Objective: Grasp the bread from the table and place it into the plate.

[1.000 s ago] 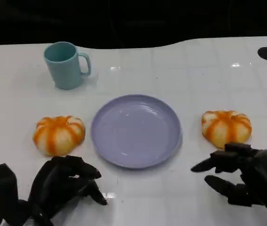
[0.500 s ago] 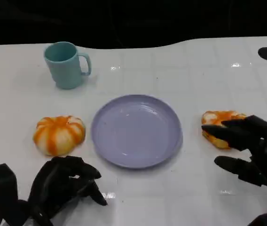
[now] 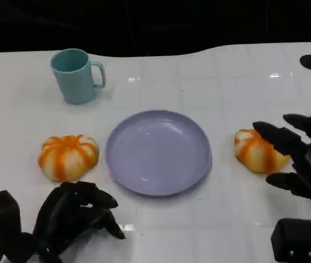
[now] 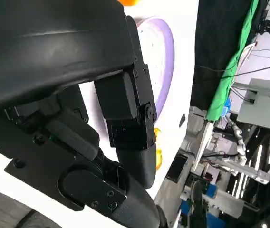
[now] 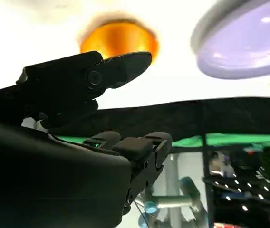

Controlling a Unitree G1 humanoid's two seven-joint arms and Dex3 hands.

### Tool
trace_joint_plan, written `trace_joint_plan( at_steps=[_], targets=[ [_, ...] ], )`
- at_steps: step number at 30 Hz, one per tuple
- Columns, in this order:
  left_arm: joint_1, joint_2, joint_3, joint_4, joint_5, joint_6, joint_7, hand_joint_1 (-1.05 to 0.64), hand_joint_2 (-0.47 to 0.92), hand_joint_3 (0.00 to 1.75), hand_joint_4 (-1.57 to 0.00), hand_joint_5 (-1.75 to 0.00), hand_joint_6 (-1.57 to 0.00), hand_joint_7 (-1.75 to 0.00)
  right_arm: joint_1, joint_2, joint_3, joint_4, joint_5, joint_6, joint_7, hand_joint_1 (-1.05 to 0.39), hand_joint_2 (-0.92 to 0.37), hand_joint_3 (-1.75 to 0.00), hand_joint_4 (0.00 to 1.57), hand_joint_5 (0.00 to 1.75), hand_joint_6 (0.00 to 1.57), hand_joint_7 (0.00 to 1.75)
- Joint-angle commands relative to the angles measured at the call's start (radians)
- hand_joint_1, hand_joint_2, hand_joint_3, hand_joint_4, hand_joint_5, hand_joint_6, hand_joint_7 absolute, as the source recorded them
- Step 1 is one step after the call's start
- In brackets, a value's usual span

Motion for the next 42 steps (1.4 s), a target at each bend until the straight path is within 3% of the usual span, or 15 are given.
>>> trace_joint_plan(
  at_steps=[1, 17, 34, 39, 42],
  targets=[
    [-0.002, 0.015, 0.002, -0.003, 0.007, -0.003, 0.008, -1.05, 0.72, 0.00, -1.57, -0.59, -1.57, -0.21, -0.048, -0.025, 0.029, 0.029, -0.012, 0.034, 0.035, -0.58, -0.91, 0.00, 0.00, 0.39, 0.26, 0.00],
    [0.003, 0.008, 0.003, -0.014, -0.001, 0.004, 0.006, -1.05, 0.71, 0.00, -1.57, -0.59, -1.57, -0.21, -0.245, 0.014, 0.179, 0.323, -0.020, 0.082, 0.035, -0.56, -0.84, 0.00, 0.04, 0.39, 0.29, 0.01],
    [0.015, 0.006, 0.003, -0.029, 0.000, 0.001, 0.009, -1.05, 0.71, 0.00, -1.57, -0.59, -1.57, -0.21, -0.460, 0.134, 0.303, 0.749, -0.009, 0.103, -0.049, -0.47, -0.83, -0.01, 0.13, 0.29, 0.30, 0.00],
    [0.021, 0.004, 0.001, -0.040, -0.001, 0.003, 0.007, -1.05, 0.71, 0.00, -1.57, -0.59, -1.57, -0.21, -0.501, 0.162, 0.310, 0.880, 0.015, 0.052, -0.160, -0.32, -0.87, -0.01, 0.35, 0.21, 0.42, 0.02],
    [0.022, 0.005, -0.001, -0.042, 0.004, 0.003, 0.012, -1.05, 0.71, 0.00, -1.57, -0.59, -1.57, -0.21, -0.512, 0.157, 0.309, 0.921, 0.034, -0.023, -0.239, -0.21, -0.91, -0.02, 0.79, 0.22, 0.74, 0.07]
  ],
)
